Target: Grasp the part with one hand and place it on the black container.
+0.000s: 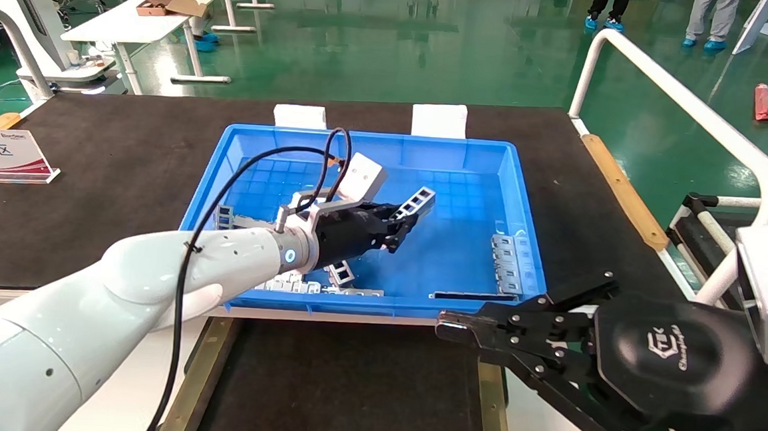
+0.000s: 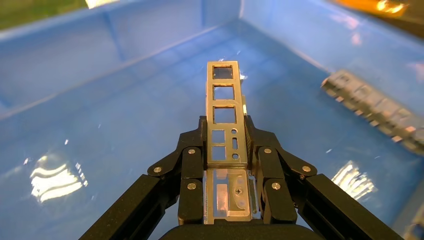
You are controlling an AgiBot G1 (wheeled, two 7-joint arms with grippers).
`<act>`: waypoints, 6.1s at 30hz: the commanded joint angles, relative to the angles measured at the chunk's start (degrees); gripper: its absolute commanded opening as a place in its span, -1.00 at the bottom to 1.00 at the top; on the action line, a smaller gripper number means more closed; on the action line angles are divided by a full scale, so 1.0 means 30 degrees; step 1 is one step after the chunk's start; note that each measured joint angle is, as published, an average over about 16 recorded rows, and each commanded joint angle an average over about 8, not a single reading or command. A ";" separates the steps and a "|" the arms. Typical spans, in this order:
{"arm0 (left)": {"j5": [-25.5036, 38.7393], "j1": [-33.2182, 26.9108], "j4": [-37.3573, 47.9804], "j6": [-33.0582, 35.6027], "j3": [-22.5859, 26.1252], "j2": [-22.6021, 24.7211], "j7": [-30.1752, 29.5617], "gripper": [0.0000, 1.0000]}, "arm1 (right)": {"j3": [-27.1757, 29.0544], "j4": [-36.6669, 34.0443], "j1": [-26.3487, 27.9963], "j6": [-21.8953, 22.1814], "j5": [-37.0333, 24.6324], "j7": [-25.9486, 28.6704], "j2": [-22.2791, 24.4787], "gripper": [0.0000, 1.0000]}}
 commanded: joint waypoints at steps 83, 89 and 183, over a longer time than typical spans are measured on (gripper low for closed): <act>-0.6120 1.4159 -1.5536 -1.2517 -0.0241 -0.6137 -0.0949 -1.00 | -0.0007 0.0000 0.0002 0.0002 0.0005 -0.0003 0.0002 -1.00; -0.6749 1.4063 -1.5330 -1.3729 0.0267 -0.5643 -0.0858 -1.00 | -0.0007 0.0000 0.0002 0.0003 0.0005 -0.0004 0.0003 -1.00; -0.7170 1.4262 -1.5796 -0.0384 -0.3772 -1.2958 0.3509 1.00 | -0.0015 0.0000 0.0004 0.0005 0.0010 -0.0007 0.0005 1.00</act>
